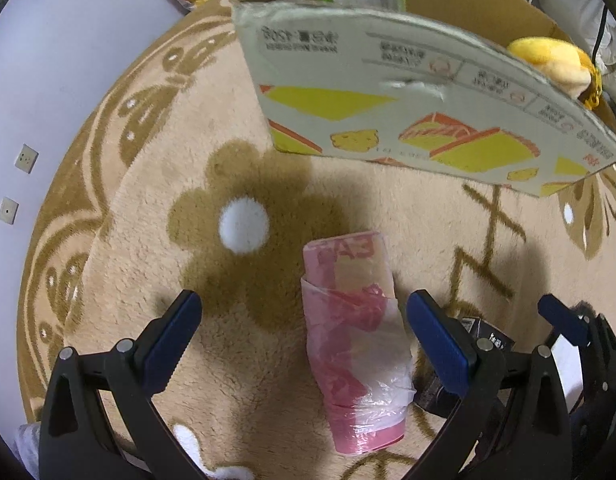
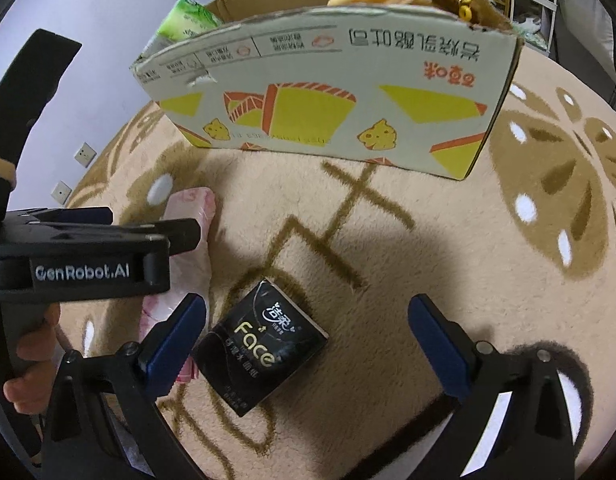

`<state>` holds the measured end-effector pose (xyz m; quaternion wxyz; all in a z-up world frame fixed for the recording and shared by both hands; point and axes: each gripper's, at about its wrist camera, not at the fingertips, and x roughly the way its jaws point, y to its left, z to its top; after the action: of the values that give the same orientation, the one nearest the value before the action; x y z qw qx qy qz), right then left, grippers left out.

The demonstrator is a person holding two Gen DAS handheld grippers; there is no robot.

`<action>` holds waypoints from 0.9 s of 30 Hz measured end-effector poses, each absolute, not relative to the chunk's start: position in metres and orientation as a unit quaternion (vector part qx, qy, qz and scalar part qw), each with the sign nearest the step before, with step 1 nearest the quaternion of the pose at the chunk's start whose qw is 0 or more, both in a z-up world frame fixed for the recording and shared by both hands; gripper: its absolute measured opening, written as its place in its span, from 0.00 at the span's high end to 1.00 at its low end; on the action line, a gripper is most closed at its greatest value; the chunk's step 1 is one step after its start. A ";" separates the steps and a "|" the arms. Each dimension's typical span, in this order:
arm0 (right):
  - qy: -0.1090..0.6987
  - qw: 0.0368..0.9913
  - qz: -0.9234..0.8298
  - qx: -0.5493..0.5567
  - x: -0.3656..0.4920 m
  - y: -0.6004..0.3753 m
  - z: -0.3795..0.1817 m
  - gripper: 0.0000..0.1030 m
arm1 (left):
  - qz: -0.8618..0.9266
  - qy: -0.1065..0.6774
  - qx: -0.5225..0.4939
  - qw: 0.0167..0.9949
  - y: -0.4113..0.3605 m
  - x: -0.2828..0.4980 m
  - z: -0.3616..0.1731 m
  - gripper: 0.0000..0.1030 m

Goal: Organize soft objects
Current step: 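Grasp the black Face tissue pack with the right gripper while the left grasps the pink roll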

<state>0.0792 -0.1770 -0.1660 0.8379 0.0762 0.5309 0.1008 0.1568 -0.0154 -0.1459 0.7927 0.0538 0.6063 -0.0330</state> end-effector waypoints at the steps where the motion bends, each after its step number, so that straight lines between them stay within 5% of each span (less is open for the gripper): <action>1: 0.533 0.837 0.101 0.074 0.080 -0.175 -0.168 0.00 | -0.034 0.608 0.057 0.791 -0.016 0.157 -0.148 0.01; 16: 0.555 0.824 0.101 0.056 0.085 -0.169 -0.179 0.00 | -0.033 0.628 0.082 0.773 -0.025 0.153 -0.168 0.01; 22: 0.557 0.824 0.096 0.035 0.083 -0.164 -0.179 0.09 | -0.034 0.630 0.080 0.771 -0.020 0.152 -0.173 0.01; 27: 0.556 0.826 0.090 0.023 0.083 -0.160 -0.178 0.28 | -0.036 0.630 0.101 0.769 -0.027 0.144 -0.181 0.04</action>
<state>0.0827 -0.1602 -0.1777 0.8262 0.0231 0.5556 0.0903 0.1443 -0.0268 -0.1811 0.7693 0.1011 0.6298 -0.0363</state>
